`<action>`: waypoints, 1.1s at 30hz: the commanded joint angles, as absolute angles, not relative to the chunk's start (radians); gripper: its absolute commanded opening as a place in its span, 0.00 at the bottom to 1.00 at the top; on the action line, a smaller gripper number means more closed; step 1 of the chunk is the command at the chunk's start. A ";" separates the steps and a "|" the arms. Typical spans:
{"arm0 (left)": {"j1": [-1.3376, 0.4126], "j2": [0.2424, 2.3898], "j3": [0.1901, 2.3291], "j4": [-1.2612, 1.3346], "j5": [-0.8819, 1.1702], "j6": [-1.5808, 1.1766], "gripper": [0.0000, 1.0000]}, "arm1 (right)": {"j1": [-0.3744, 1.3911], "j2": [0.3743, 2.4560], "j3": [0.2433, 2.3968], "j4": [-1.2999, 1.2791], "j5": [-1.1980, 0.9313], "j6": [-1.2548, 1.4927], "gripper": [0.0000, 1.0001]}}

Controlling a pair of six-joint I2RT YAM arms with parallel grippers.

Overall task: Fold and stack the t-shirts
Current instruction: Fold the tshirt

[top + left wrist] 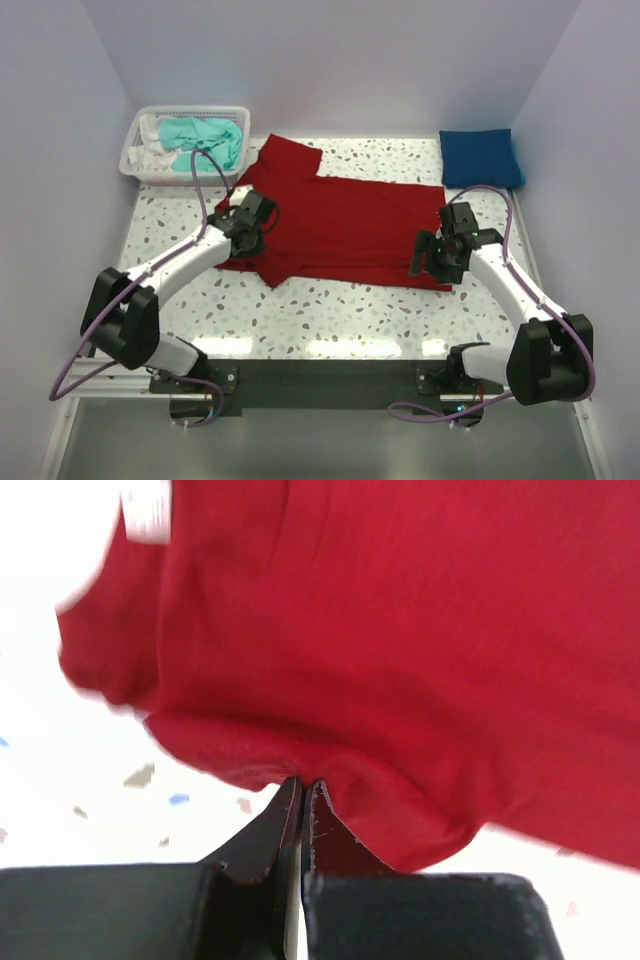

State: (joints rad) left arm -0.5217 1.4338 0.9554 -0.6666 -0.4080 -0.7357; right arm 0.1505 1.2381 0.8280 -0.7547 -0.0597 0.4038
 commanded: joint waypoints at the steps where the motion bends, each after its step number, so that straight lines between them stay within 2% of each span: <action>1: -0.477 1.503 1.081 -0.623 -0.476 -0.641 0.00 | 0.156 1.233 0.868 -0.744 -0.084 0.405 0.76; 13: -0.376 1.838 1.465 -0.520 -0.488 -0.488 0.00 | 0.160 1.411 1.000 -0.752 -0.143 0.338 0.76; 24: -0.347 2.014 1.594 -0.541 -0.500 -0.540 0.02 | 0.167 1.494 1.028 -0.730 -0.156 0.327 0.76; 26: -0.345 2.039 1.612 -0.548 -0.497 -0.541 0.04 | 0.167 1.509 1.028 -0.724 -0.146 0.327 0.76; 27: -0.345 2.043 1.617 -0.552 -0.495 -0.541 0.06 | 0.167 1.516 1.032 -0.723 -0.144 0.327 0.76; 30: -0.345 2.042 1.618 -0.557 -0.488 -0.537 0.27 | 0.167 1.526 1.043 -0.719 -0.146 0.333 0.76; 31: -0.345 2.034 1.614 -0.558 -0.485 -0.535 0.39 | 0.166 1.525 1.045 -0.716 -0.144 0.333 0.76; 33: -0.345 1.997 1.600 -0.560 -0.469 -0.535 0.50 | 0.167 1.513 1.048 -0.715 -0.126 0.336 0.76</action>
State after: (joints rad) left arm -0.3527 2.0495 1.5745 -0.5648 -0.4713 -0.5312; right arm 0.1627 1.5288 1.0016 -0.7383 -0.1329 0.3412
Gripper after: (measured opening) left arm 0.465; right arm 0.757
